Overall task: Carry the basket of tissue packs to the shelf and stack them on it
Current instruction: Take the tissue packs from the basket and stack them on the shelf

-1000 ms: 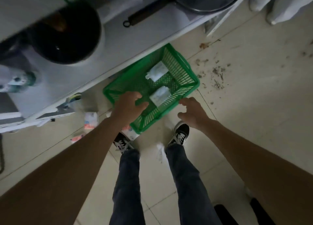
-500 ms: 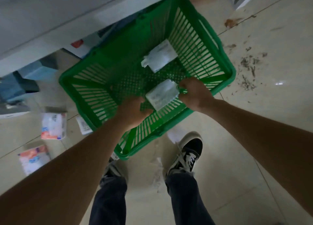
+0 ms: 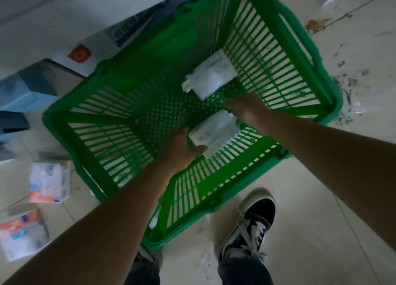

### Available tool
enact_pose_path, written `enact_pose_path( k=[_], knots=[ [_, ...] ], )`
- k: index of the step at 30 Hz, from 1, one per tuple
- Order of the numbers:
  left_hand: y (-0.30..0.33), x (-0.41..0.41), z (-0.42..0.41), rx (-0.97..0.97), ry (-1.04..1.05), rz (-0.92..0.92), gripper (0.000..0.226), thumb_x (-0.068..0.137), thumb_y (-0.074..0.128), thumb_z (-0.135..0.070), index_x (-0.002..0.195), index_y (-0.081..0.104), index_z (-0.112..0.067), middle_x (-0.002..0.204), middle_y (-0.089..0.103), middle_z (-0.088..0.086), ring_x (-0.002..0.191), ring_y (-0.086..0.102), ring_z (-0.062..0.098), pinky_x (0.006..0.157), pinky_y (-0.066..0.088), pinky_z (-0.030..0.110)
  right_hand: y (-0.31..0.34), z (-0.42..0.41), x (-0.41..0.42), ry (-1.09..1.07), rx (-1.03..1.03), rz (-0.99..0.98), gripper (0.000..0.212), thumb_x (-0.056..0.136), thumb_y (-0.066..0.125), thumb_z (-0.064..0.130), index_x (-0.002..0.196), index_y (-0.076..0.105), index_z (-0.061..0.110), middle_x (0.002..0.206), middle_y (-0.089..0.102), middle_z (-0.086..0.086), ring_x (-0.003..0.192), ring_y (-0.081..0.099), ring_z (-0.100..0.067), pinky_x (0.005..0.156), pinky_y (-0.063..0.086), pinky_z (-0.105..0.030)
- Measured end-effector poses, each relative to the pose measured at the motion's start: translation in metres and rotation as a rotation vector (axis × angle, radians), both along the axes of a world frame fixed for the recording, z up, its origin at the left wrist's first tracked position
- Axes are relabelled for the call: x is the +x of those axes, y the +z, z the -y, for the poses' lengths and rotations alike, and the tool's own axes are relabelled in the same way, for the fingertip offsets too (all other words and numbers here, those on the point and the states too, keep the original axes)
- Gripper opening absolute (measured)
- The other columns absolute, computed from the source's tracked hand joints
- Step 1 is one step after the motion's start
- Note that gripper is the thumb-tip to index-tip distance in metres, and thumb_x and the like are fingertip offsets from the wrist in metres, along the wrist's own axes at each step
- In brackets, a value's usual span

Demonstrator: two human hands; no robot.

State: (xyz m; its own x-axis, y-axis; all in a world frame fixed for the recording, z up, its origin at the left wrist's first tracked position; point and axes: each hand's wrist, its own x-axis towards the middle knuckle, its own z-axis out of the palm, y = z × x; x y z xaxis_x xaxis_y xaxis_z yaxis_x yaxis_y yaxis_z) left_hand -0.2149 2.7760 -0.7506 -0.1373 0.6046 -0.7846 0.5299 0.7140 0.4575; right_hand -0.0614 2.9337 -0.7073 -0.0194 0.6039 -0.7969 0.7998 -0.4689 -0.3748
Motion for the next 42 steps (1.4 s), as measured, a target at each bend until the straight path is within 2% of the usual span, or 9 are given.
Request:
enact_pose_path(
  k=[4, 8, 11, 13, 17, 22, 29, 34, 42],
  knots=[
    [-0.02, -0.005, -0.018, -0.019, 0.005, 0.059, 0.107, 0.082, 0.081, -0.055, 0.163, 0.028, -0.01, 0.168, 0.03, 0.015, 0.152, 0.035, 0.033, 0.117, 0.036, 0.042, -0.02, -0.02, -0.013, -0.293, -0.007, -0.035, 0.042, 0.095, 0.072, 0.041, 0.116, 0.061, 0.006, 0.091, 0.058, -0.007, 0.065, 0.05, -0.015, 0.065, 0.048, -0.023],
    [-0.036, -0.005, -0.026, -0.052, -0.019, 0.102, 0.118, 0.072, 0.087, -0.06, 0.163, 0.029, -0.011, 0.166, 0.036, 0.014, 0.151, 0.038, 0.033, 0.119, 0.039, 0.051, -0.04, -0.034, -0.03, -0.533, -0.123, -0.232, 0.067, 0.091, 0.077, 0.039, 0.141, 0.051, 0.004, 0.136, 0.062, -0.011, 0.117, 0.066, -0.029, 0.104, 0.055, -0.041],
    [-0.044, 0.001, -0.02, -0.033, -0.044, 0.057, 0.117, 0.066, 0.09, -0.059, 0.158, 0.039, -0.009, 0.16, 0.043, 0.015, 0.144, 0.045, 0.033, 0.114, 0.044, 0.047, -0.043, -0.036, -0.043, -0.616, -0.219, -0.352, 0.054, 0.091, 0.078, 0.038, 0.132, 0.055, 0.012, 0.109, 0.068, -0.001, 0.098, 0.068, -0.013, 0.092, 0.058, -0.033],
    [-0.045, 0.004, -0.013, -0.001, -0.053, 0.022, 0.106, 0.065, 0.091, -0.057, 0.149, 0.049, -0.008, 0.149, 0.049, 0.017, 0.134, 0.052, 0.034, 0.108, 0.048, 0.043, -0.048, -0.034, -0.05, -0.674, -0.257, -0.416, 0.066, 0.09, 0.078, 0.039, 0.144, 0.049, 0.014, 0.131, 0.06, -0.003, 0.116, 0.06, -0.02, 0.103, 0.05, -0.035],
    [-0.038, 0.004, -0.006, -0.014, 0.041, 0.011, 0.098, 0.067, 0.092, -0.051, 0.142, 0.052, -0.004, 0.139, 0.056, 0.016, 0.124, 0.058, 0.034, 0.102, 0.052, 0.044, -0.05, -0.038, -0.059, -0.723, -0.255, -0.426, 0.031, 0.091, 0.079, 0.032, 0.112, 0.062, 0.017, 0.112, 0.067, 0.0, 0.084, 0.063, -0.015, 0.064, 0.052, -0.024],
    [-0.024, -0.01, 0.018, -0.103, 0.255, 0.1, 0.091, 0.07, 0.095, -0.031, 0.143, 0.046, -0.008, 0.137, 0.058, 0.012, 0.123, 0.06, 0.031, 0.099, 0.054, 0.04, -0.066, -0.03, -0.063, -0.84, -0.165, -0.512, 0.052, 0.092, 0.077, 0.021, 0.14, 0.059, 0.008, 0.143, 0.064, -0.007, 0.128, 0.063, -0.026, 0.1, 0.052, -0.032],
    [-0.002, -0.029, 0.046, -0.233, 0.49, 0.167, 0.091, 0.065, 0.098, -0.016, 0.144, 0.054, -0.012, 0.136, 0.066, 0.008, 0.12, 0.065, 0.029, 0.102, 0.056, 0.04, -0.065, -0.022, -0.073, -0.831, -0.112, -0.545, 0.077, 0.085, 0.085, 0.021, 0.151, 0.047, 0.007, 0.153, 0.055, -0.011, 0.134, 0.057, -0.033, 0.114, 0.047, -0.047],
    [0.022, -0.001, 0.055, -0.214, 0.721, 0.158, 0.064, 0.072, 0.093, -0.009, 0.131, 0.069, -0.007, 0.125, 0.074, 0.013, 0.113, 0.071, 0.03, 0.097, 0.059, 0.039, -0.047, -0.013, -0.054, -0.873, -0.135, -0.513, 0.048, 0.079, 0.09, 0.017, 0.119, 0.066, 0.01, 0.134, 0.069, -0.01, 0.101, 0.07, -0.023, 0.091, 0.061, -0.04],
    [0.1, -0.001, 0.062, -0.138, 0.921, 0.23, 0.054, 0.053, 0.098, -0.017, 0.102, 0.076, -0.017, 0.105, 0.081, 0.008, 0.098, 0.076, 0.028, 0.091, 0.061, 0.043, 0.021, 0.02, 0.004, -0.803, -0.254, -0.544, 0.034, 0.088, 0.077, 0.019, 0.121, 0.071, 0.012, 0.106, 0.076, -0.01, 0.089, 0.072, -0.026, 0.068, 0.058, -0.035]
  ],
)
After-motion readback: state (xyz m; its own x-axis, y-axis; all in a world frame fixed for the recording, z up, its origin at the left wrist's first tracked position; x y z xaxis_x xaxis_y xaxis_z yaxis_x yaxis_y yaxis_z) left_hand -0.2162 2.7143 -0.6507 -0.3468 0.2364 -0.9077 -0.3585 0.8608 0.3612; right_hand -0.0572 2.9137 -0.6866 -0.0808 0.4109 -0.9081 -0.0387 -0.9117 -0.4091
